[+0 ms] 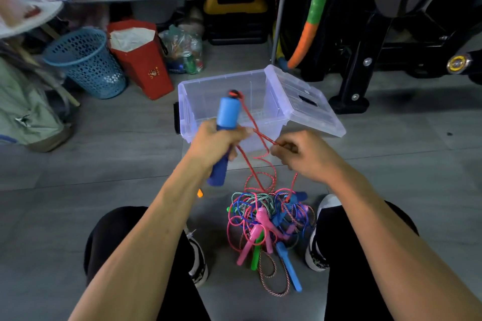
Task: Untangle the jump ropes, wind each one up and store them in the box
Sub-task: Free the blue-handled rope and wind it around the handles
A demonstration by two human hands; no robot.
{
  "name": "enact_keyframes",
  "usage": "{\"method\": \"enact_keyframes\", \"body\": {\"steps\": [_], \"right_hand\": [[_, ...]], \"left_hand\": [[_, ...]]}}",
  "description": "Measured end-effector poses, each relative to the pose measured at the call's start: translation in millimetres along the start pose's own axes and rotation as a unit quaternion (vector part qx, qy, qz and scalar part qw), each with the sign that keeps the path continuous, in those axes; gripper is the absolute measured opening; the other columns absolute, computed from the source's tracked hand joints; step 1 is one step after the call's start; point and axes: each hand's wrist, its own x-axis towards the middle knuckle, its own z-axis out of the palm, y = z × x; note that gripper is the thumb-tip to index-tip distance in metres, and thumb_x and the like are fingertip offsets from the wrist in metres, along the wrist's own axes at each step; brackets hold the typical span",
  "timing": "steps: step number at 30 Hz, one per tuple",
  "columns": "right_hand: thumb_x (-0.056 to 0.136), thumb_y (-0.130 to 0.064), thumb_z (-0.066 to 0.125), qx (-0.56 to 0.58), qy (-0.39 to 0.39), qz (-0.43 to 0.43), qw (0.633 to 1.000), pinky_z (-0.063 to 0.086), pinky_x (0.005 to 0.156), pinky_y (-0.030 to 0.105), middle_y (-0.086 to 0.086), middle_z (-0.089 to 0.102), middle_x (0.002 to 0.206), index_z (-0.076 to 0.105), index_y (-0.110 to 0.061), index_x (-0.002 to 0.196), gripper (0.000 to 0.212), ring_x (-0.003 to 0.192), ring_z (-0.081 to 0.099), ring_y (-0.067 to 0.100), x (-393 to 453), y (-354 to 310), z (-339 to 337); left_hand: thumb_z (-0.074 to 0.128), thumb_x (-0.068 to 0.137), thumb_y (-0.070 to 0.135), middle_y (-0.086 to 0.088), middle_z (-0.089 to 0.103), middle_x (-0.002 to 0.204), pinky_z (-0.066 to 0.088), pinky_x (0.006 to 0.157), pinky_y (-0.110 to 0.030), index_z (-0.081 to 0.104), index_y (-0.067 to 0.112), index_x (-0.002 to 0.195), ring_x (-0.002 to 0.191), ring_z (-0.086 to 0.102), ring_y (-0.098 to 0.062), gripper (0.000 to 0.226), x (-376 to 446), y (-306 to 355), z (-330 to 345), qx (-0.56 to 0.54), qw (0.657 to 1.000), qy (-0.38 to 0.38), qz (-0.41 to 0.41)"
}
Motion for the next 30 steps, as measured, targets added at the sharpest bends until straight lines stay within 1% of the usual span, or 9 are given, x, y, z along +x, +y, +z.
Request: {"method": "enact_keyframes", "body": {"steps": [3, 6, 9, 12, 16, 20, 23, 26, 30], "right_hand": [[0.095, -0.023, 0.060, -0.042, -0.014, 0.033, 0.998, 0.047, 0.058, 0.029, -0.007, 0.061, 0.058, 0.064, -0.022, 0.073, 0.022, 0.051, 0.058, 0.007, -1.1, 8.0, -10.6], [0.095, -0.023, 0.060, -0.057, -0.007, 0.025, 0.998, 0.039, 0.051, 0.020, -0.006, 0.059, 0.056, 0.065, -0.014, 0.075, 0.023, 0.050, 0.054, 0.005, -4.7, 7.1, -12.5], [0.095, -0.024, 0.061, -0.048, -0.024, -0.001, 0.999, 0.032, 0.047, 0.016, -0.005, 0.057, 0.055, 0.064, -0.014, 0.072, 0.025, 0.047, 0.050, 0.002, -4.8, -0.2, -5.2], [0.095, -0.025, 0.060, -0.039, -0.023, -0.026, 0.999, 0.036, 0.050, 0.018, -0.003, 0.060, 0.060, 0.066, -0.017, 0.075, 0.022, 0.050, 0.051, 0.001, -1.0, -6.8, 3.6], [0.094, -0.025, 0.060, -0.037, -0.021, 0.000, 0.999, 0.051, 0.061, 0.035, 0.008, 0.065, 0.063, 0.062, -0.020, 0.071, 0.023, 0.062, 0.062, 0.024, -0.6, 5.3, 4.4], [0.095, -0.018, 0.054, -0.074, -0.025, 0.038, 0.996, 0.050, 0.063, 0.030, 0.003, 0.065, 0.064, 0.066, -0.015, 0.079, 0.020, 0.061, 0.062, 0.018, -3.3, 12.0, -5.0], [0.096, -0.018, 0.054, -0.045, -0.015, 0.032, 0.998, 0.052, 0.062, 0.030, -0.003, 0.063, 0.060, 0.065, -0.021, 0.078, 0.020, 0.055, 0.062, 0.010, -4.8, 5.2, -5.1], [0.096, -0.023, 0.058, -0.052, -0.019, -0.005, 0.998, 0.050, 0.060, 0.029, -0.006, 0.061, 0.058, 0.065, -0.021, 0.076, 0.021, 0.053, 0.059, 0.003, -4.1, -4.0, 1.4], [0.093, -0.022, 0.060, -0.063, -0.008, -0.023, 0.998, 0.051, 0.061, 0.038, 0.004, 0.064, 0.062, 0.071, -0.015, 0.084, 0.016, 0.059, 0.059, 0.020, -1.4, -9.1, 10.2]], "left_hand": [[0.075, 0.079, 0.012, 0.001, 0.051, 0.048, 0.037, 0.050, -0.028, 0.055, 0.007, 0.070, 0.036, 0.039, -0.016, 0.022, 14.9, -2.1, -22.7, -0.011, 0.995, 0.094, -0.019], [0.076, 0.078, 0.021, -0.001, 0.061, 0.069, 0.046, 0.053, -0.031, 0.063, 0.009, 0.085, 0.042, 0.046, -0.018, 0.019, 14.3, -7.7, -27.9, 0.150, 0.989, 0.010, -0.009], [0.075, 0.082, 0.031, -0.003, 0.055, 0.077, 0.048, 0.051, -0.027, 0.061, 0.010, 0.106, 0.043, 0.048, -0.014, 0.034, 0.5, -6.1, -8.3, 0.182, 0.978, -0.098, 0.011], [0.073, 0.083, 0.034, 0.001, 0.056, 0.064, 0.044, 0.049, -0.026, 0.062, 0.010, 0.086, 0.043, 0.049, -0.015, 0.027, -8.5, -4.0, 4.5, 0.214, 0.966, -0.137, 0.039], [0.075, 0.082, 0.026, 0.000, 0.044, 0.054, 0.039, 0.046, -0.025, 0.050, 0.013, 0.065, 0.041, 0.043, -0.015, 0.033, -1.3, 1.7, -7.0, 0.115, 0.992, -0.032, 0.050], [0.074, 0.082, 0.018, -0.002, 0.051, 0.056, 0.040, 0.046, -0.024, 0.055, 0.009, 0.072, 0.037, 0.045, -0.014, 0.023, 9.8, 2.2, -29.3, 0.107, 0.991, 0.072, 0.042], [0.074, 0.078, 0.017, -0.009, 0.063, 0.069, 0.047, 0.049, -0.030, 0.059, 0.012, 0.086, 0.039, 0.054, -0.017, 0.018, 5.4, -1.0, -32.6, 0.278, 0.959, 0.011, 0.056], [0.078, 0.078, 0.022, -0.015, 0.067, 0.090, 0.051, 0.052, -0.035, 0.063, 0.013, 0.104, 0.042, 0.054, -0.018, 0.031, -6.8, 1.1, -16.1, 0.242, 0.964, -0.084, 0.073], [0.076, 0.081, 0.019, -0.005, 0.065, 0.063, 0.044, 0.050, -0.023, 0.063, 0.011, 0.080, 0.040, 0.051, -0.013, 0.015, -16.6, -1.8, 3.4, 0.271, 0.946, -0.164, 0.069]]}}
